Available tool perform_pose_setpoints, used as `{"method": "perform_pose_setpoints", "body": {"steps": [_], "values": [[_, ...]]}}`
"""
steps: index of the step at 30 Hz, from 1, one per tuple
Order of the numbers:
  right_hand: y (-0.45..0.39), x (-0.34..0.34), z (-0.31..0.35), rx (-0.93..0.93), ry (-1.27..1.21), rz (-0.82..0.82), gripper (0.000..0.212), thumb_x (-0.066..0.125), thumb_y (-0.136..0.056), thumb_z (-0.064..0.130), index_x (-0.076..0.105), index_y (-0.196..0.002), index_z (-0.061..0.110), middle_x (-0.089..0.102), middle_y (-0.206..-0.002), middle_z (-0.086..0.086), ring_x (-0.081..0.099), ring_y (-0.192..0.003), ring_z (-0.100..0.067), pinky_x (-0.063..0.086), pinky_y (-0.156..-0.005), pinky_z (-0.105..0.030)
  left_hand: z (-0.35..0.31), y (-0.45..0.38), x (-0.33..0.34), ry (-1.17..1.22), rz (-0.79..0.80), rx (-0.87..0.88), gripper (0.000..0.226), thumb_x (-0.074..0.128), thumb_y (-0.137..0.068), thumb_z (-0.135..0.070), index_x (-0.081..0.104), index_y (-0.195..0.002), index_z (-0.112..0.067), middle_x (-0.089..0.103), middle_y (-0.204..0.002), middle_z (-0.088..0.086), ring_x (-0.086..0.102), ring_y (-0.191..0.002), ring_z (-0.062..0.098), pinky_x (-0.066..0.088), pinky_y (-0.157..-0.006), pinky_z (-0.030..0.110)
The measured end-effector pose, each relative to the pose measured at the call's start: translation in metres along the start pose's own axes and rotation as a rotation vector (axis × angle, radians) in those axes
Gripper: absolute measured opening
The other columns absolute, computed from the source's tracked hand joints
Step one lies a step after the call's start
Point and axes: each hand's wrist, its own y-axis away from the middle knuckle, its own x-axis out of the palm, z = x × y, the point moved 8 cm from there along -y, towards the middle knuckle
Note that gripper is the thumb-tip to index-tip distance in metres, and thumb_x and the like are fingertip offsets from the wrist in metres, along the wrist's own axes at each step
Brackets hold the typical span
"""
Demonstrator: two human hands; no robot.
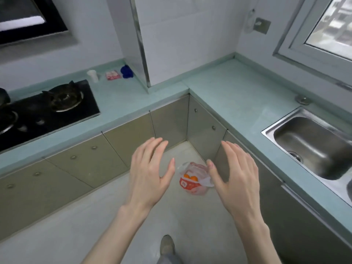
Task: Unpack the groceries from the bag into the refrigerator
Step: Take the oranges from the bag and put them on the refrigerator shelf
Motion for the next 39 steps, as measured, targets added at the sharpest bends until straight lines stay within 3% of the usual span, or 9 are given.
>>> {"method": "perform_pose_setpoints", "body": {"steps": [9,20,28,31,35,39], "values": [[-0.037,0.063,-0.033,0.049,0.115,0.009,0.055,0.058,-0.099,0.046,0.057,-0.143,0.013,0.059,-0.145,-0.001,0.053,-0.138,-0.024,0.04,-0.117,-0.047,0.047,-0.043,0.087,0.065,0.109,0.062,0.044,0.058,-0.099,-0.036,0.064,-0.134,-0.009,0.061,-0.14,0.005,0.051,-0.139,0.025,0.039,-0.116,0.04],[-0.08,0.16,-0.1,0.172,0.058,0.096,0.054,0.052,-0.101,0.049,0.057,-0.143,0.015,0.059,-0.144,0.003,0.056,-0.132,-0.02,0.041,-0.114,-0.04,0.064,-0.096,0.21,0.145,0.192,0.066,0.041,0.062,-0.098,-0.03,0.065,-0.132,-0.008,0.062,-0.137,0.007,0.053,-0.137,0.026,0.04,-0.115,0.039],[-0.033,0.302,-0.182,0.197,0.035,0.24,0.052,0.056,-0.101,0.047,0.055,-0.143,0.018,0.058,-0.146,0.003,0.056,-0.133,-0.02,0.044,-0.112,-0.04,0.114,-0.063,0.357,0.21,0.244,-0.017,0.041,0.066,-0.096,-0.024,0.063,-0.133,-0.007,0.062,-0.137,0.006,0.053,-0.134,0.024,0.043,-0.113,0.043],[-0.003,0.354,-0.217,0.219,0.055,0.308,0.052,0.058,-0.1,0.047,0.051,-0.146,0.024,0.056,-0.147,0.006,0.054,-0.135,-0.018,0.043,-0.112,-0.037,0.145,-0.039,0.409,0.204,0.259,-0.081,0.04,0.064,-0.097,-0.025,0.063,-0.134,-0.009,0.062,-0.135,0.005,0.053,-0.132,0.021,0.04,-0.115,0.033],[0.037,0.447,-0.277,0.23,0.1,0.405,0.055,0.062,-0.1,0.046,0.05,-0.149,0.023,0.056,-0.149,0.005,0.053,-0.136,-0.018,0.044,-0.112,-0.039,0.189,0.003,0.503,0.196,0.308,-0.128,0.042,0.059,-0.098,-0.031,0.061,-0.135,-0.013,0.061,-0.136,0.002,0.052,-0.132,0.017,0.024,-0.116,0.014],[0.07,0.526,-0.328,0.206,0.097,0.421,0.054,0.06,-0.1,0.048,0.05,-0.148,0.024,0.056,-0.149,0.003,0.052,-0.135,-0.019,0.046,-0.11,-0.041,0.218,0.054,0.591,0.222,0.373,-0.095,0.044,0.055,-0.1,-0.035,0.061,-0.137,-0.013,0.061,-0.137,0.002,0.05,-0.133,0.016,0.028,-0.115,0.018]]}}
